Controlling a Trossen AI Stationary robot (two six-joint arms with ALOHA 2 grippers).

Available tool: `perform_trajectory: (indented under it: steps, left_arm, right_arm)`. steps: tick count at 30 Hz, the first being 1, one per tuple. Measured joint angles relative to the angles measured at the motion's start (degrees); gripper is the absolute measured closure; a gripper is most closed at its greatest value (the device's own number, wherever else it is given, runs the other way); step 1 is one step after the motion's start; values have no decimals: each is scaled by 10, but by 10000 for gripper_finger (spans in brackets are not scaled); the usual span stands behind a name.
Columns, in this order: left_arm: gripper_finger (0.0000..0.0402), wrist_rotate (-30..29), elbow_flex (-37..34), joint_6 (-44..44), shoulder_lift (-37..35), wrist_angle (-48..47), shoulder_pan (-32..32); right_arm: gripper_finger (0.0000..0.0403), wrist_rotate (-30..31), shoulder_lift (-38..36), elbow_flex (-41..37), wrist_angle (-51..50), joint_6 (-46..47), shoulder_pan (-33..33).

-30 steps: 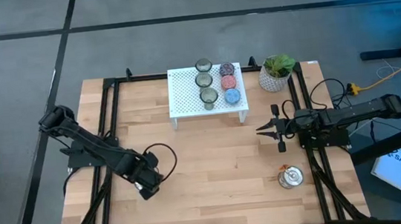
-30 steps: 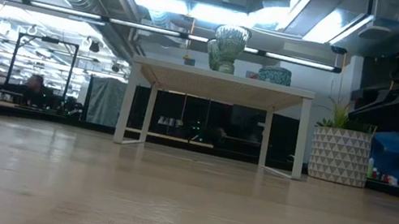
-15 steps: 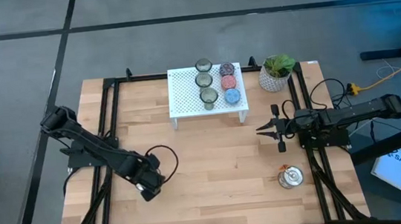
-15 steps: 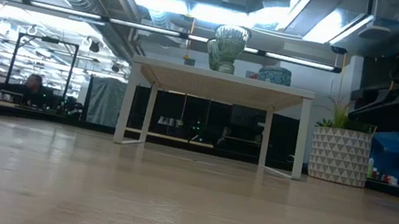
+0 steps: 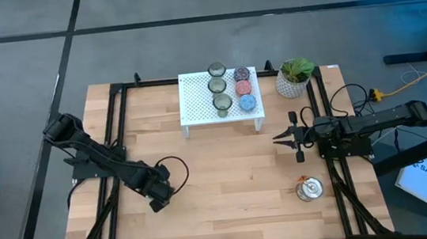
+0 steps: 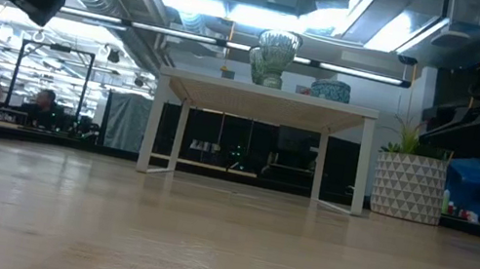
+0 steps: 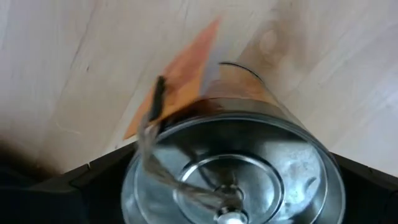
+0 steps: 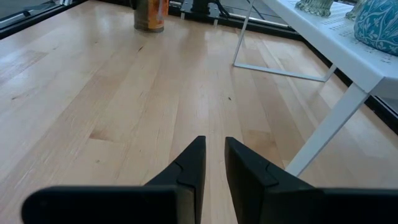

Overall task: Pick & Place candle stick holders
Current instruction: Put the left silver scented candle on the shelf

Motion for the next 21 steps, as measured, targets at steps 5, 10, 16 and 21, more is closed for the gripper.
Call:
perform_trajectory:
  steps: [5,10,16,21]
  left_arm:
    - [2,-17,-4,-1,0,5,0]
    - [2,-44,-4,-16,0,7,1]
    - [2,-60,-4,-7,0,25,6]
    - [2,-55,-5,-7,0,73,3]
  right_arm:
    - [339,0,0,0,0,0,0]
    - [339,0,0,0,0,0,0]
    - [339,0,0,0,0,0,0]
    - [339,0,0,0,0,0,0]
